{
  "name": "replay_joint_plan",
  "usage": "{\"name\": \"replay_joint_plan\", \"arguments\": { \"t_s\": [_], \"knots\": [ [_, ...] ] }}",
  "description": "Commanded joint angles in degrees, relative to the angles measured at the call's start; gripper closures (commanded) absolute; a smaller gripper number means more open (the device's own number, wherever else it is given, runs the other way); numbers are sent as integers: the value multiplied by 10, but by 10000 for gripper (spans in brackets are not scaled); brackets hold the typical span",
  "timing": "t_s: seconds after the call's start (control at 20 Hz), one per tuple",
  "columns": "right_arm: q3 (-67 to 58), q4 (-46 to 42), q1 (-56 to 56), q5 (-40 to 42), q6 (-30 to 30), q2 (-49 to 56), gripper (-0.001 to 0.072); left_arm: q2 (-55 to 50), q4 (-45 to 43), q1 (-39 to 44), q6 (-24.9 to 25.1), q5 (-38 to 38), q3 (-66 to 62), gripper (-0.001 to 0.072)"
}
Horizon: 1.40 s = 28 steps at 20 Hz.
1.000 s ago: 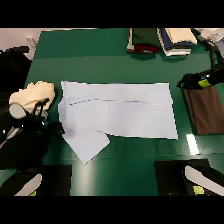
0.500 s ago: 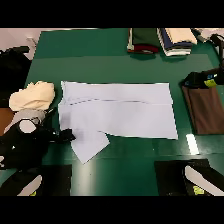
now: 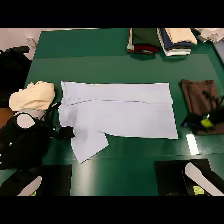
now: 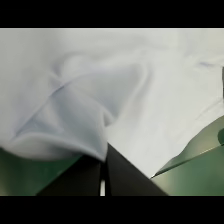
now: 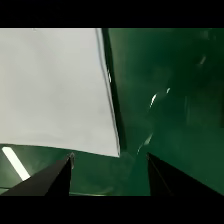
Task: Fold the shirts.
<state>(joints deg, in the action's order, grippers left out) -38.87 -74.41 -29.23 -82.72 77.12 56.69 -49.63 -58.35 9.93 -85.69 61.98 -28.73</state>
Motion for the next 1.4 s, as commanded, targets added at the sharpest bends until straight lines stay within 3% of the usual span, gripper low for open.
{"name": "replay_joint_plan", "arguments": {
  "t_s": [0.0, 0.1, 0.2, 0.35, 0.4, 0.5, 0.55, 0.6, 0.7, 1.0, 1.2, 1.35],
  "knots": [
    [106, 13, -48, 19, -18, 24, 210, 0, -4, 1, 3, 2, -6, 682],
    [127, 70, -48, 62, -28, 40, 216, 0, -3, 1, 2, 2, -6, 682],
    [127, 111, -48, 90, -33, 52, 268, 0, -3, 1, 2, 2, -6, 682],
    [127, 133, -48, 112, -33, 56, 286, 0, -3, 1, 2, 2, -6, 682],
    [127, 133, -48, 119, -33, 55, 340, 0, -3, 1, 2, -1, -6, 682],
    [127, 134, -48, 128, -33, 52, 358, 0, -1, 1, 2, -4, -6, 682],
    [127, 134, -48, 130, -33, 52, 400, 0, 0, 1, 2, -5, -6, 682],
    [127, 134, -48, 132, -44, 51, 552, 0, 0, 1, 2, -7, -6, 682],
    [127, 133, -48, 137, -59, 42, 694, 0, -3, 1, 2, -9, -8, 683],
    [36, 71, -46, 33, -58, -82, 695, 70, -74, 1, -30, 75, -63, 684],
    [-3, 32, 2, -14, -36, -172, 695, 168, -68, 1, -60, 199, -71, 683],
    [-43, 8, 64, -8, -5, -188, 696, 175, -76, 1, -58, 200, -113, 684]
  ]
}}
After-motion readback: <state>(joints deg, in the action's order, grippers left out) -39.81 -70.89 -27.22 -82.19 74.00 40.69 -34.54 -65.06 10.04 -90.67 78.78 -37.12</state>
